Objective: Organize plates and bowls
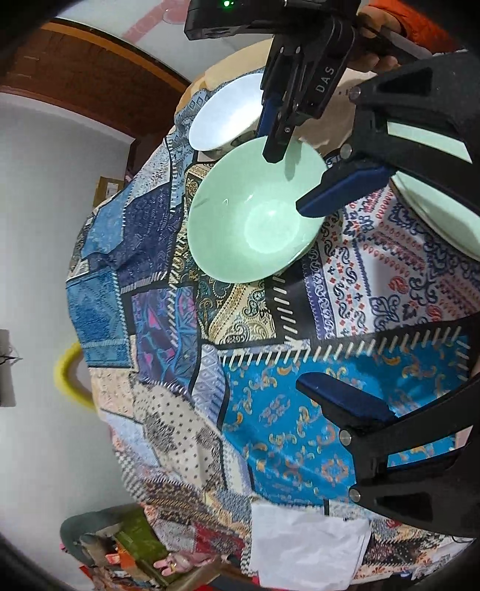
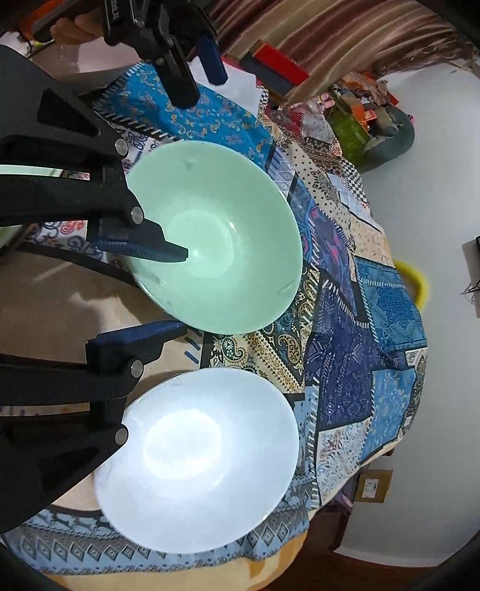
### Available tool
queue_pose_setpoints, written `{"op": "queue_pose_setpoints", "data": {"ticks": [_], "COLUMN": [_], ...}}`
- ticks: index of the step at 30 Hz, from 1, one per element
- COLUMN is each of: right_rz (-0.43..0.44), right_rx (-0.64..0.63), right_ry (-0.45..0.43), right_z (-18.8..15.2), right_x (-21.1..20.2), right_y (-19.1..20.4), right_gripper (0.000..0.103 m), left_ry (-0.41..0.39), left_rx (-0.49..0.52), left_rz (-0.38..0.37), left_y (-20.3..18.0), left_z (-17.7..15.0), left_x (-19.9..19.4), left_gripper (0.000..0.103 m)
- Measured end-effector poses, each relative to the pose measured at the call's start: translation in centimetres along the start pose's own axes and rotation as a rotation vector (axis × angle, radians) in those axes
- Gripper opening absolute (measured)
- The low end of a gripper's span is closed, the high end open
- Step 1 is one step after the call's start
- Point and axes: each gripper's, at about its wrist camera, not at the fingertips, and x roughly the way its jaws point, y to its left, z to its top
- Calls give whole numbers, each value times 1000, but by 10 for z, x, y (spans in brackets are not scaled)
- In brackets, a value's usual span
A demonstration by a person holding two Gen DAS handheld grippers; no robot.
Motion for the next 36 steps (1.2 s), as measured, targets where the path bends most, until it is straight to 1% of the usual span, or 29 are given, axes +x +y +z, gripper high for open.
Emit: {"op": "queue_pose_setpoints", "data": {"ticks": [2,6,10,12,13,14,16,17,19,21,22,25,27,31,36], "right_rz": [0,-9,24,58,71,70,69,62,67,62,61,52,57,43,43], "right_rx": [-5,-47,-73,-75,-77,-82,-75,-62,-47,-44,-49,-52,-34,-45,-44], "right_ry": [7,8,21,37,44,49,58,61,67,63,62,51,51,45,28], "right_z": [1,6,9,9,9,10,11,13,15,18,18,17,17,13,7], "right_x": [4,10,14,16,17,19,22,24,28,29,30,27,26,20,4], "right_y": [0,5,7,7,8,8,8,6,6,8,9,11,10,13,16], "right_gripper": [30,30,28,28,27,27,27,25,24,26,26,26,26,26,26], "left_ry": [17,62,94,109,119,129,141,140,139,143,148,143,141,141,114], "left_rx": [-3,-23,-22,-23,-25,-26,-23,-20,-7,3,15,51,57,48,57], "left_rz": [-5,-16,-10,-14,-16,-19,-30,-28,-28,-33,-37,-1,9,-3,3], "left_y": [0,1,1,2,2,2,2,1,-1,-4,-7,-13,-15,-16,-23], "left_z": [4,10,12,11,11,10,10,10,11,11,11,10,9,5,0], "left_x": [10,29,46,51,54,57,61,62,63,64,65,64,63,56,37], "left_gripper": [81,68,58,48,44,40,37,36,32,24,23,23,23,23,23]}}
